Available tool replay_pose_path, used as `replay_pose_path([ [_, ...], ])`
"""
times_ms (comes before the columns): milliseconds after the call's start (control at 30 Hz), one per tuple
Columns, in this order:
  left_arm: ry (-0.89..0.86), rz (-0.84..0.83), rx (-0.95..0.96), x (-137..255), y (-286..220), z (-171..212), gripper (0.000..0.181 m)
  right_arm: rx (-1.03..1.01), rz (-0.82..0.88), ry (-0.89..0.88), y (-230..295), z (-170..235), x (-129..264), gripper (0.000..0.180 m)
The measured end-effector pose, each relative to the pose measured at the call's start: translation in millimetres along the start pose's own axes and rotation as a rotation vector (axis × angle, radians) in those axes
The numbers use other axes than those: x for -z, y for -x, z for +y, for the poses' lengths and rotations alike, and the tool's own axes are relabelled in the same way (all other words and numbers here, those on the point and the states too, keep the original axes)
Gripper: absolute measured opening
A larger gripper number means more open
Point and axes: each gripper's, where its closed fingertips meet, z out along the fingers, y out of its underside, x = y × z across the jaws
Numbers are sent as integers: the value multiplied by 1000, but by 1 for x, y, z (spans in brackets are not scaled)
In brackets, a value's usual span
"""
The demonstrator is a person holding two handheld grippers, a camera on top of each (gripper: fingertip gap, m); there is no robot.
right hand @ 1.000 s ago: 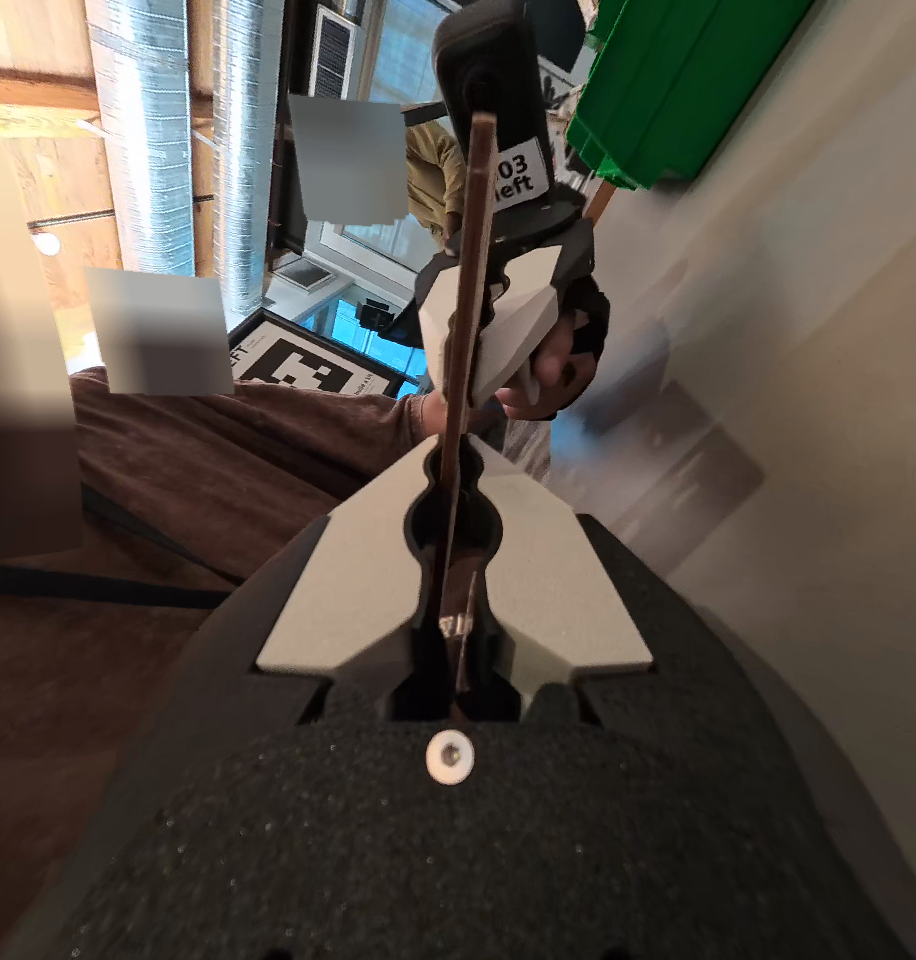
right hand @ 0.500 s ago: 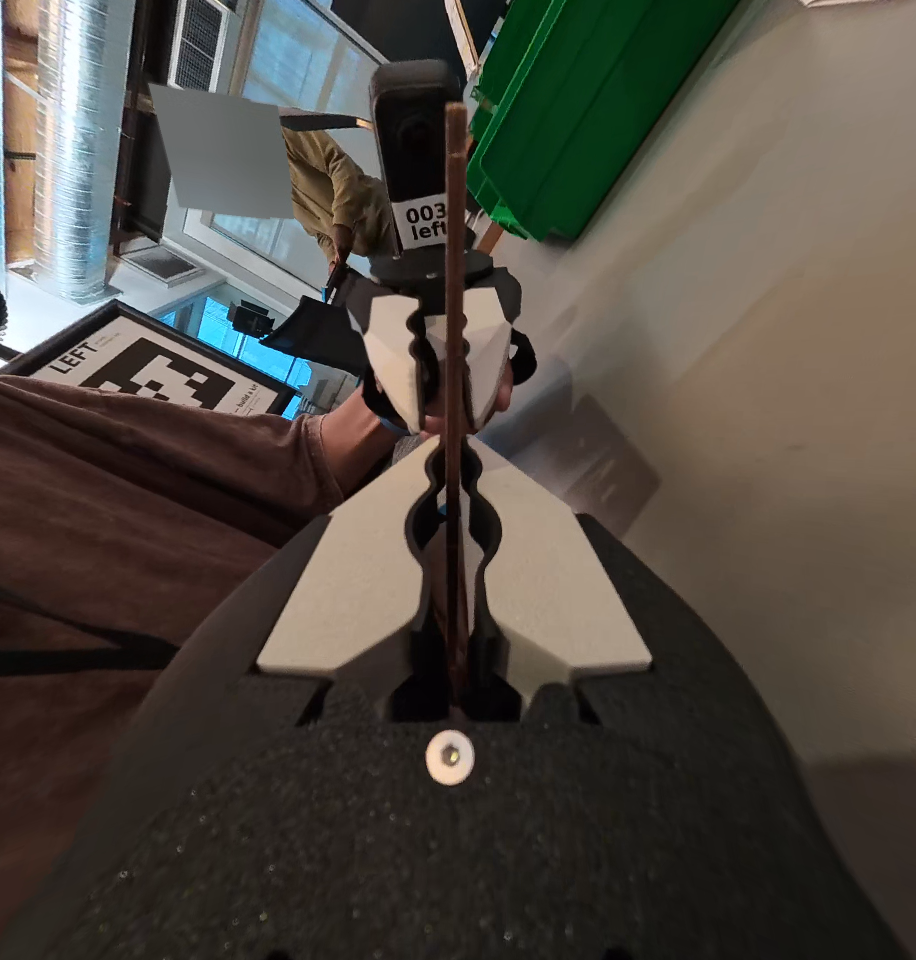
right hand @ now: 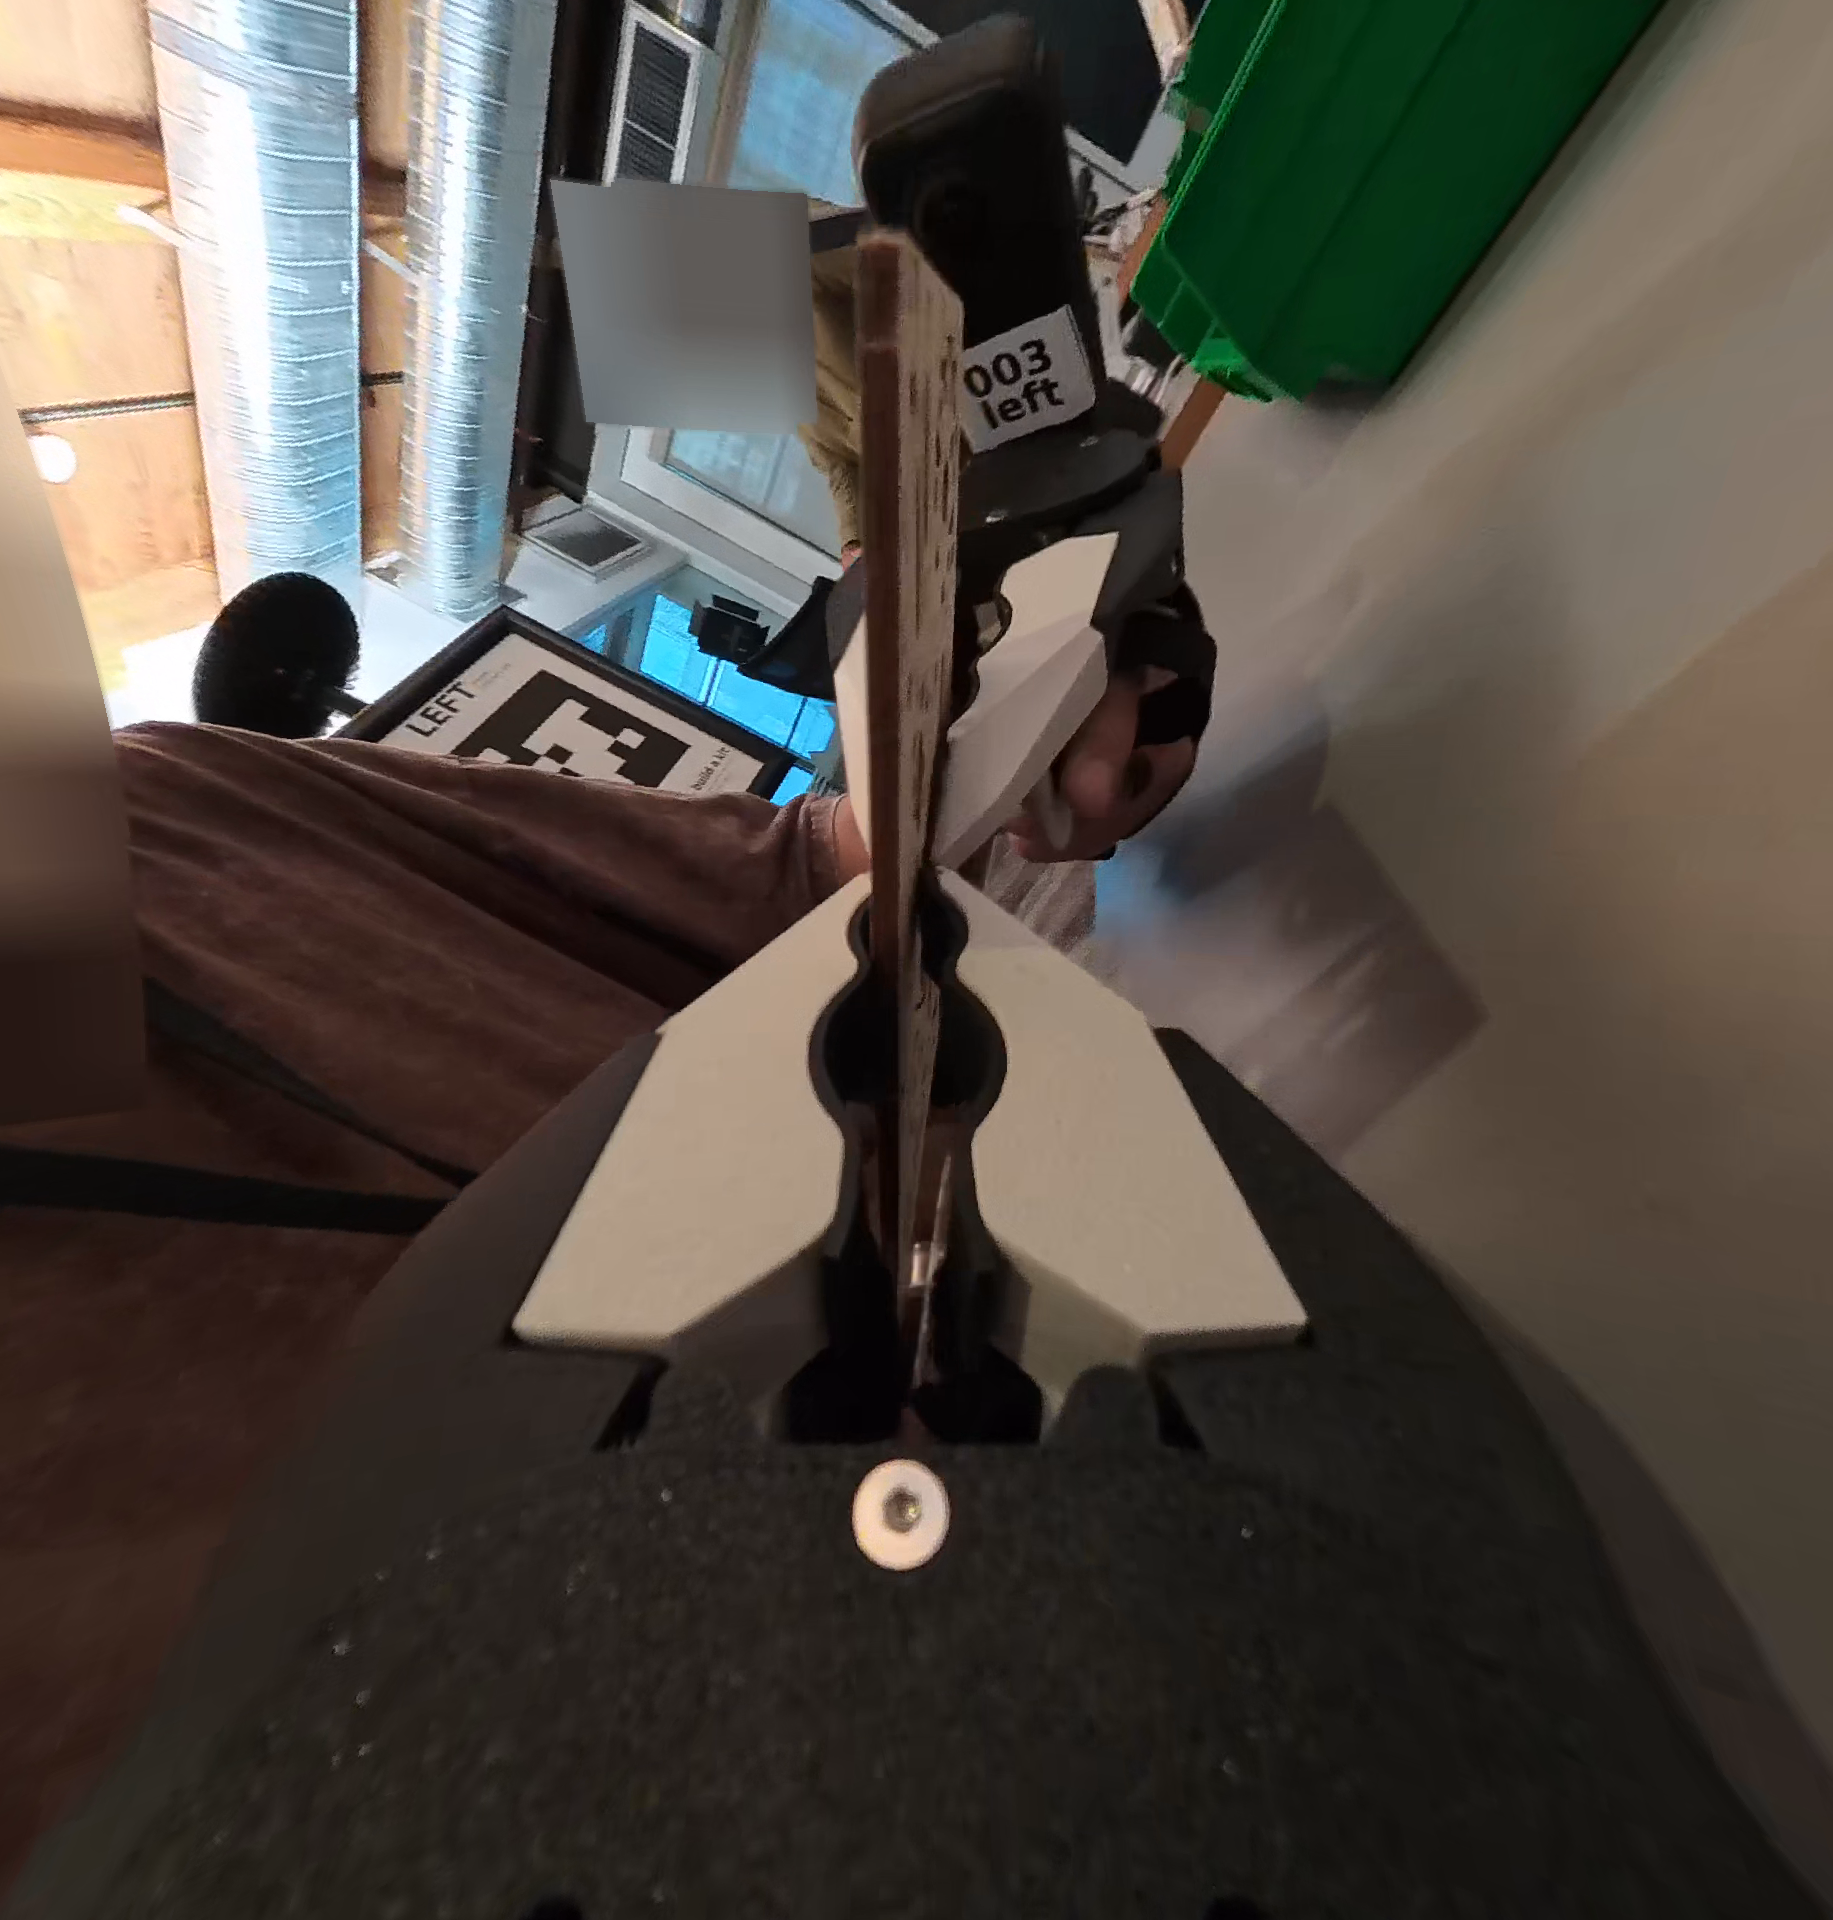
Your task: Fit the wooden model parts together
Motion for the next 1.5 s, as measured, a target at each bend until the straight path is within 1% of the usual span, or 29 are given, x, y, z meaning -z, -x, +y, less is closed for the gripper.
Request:
replay_pose_path([
  [167,8,30,-6,-2,-7,1,5,-41,-51,13,5,3,0,4],
  [233,27,-41,1,-1,5,5,4,15,75,31,-11,3,2,3],
  [333,28,-102,35,2,17,5,1,146,216,62,-21,-1,3,3],
  [533,53,-207,27,6,32,10,3,253,390,99,-38,1,6,5],
  [900,51,-264,15,7,40,11,2,245,485,84,-47,0,9,8],
  [1200,47,-265,26,6,42,12,2,193,469,79,-50,2,10,7],
  [1267,50,-251,27,6,40,12,1,169,426,75,-48,2,9,7],
  [1400,12,-174,67,4,32,4,1,70,258,13,-35,-6,12,6],
  [1433,-3,-172,75,6,33,1,1,66,261,-1,-35,-10,15,13],
  [1500,-38,-185,103,14,38,-4,1,125,289,6,-34,-12,21,20],
])
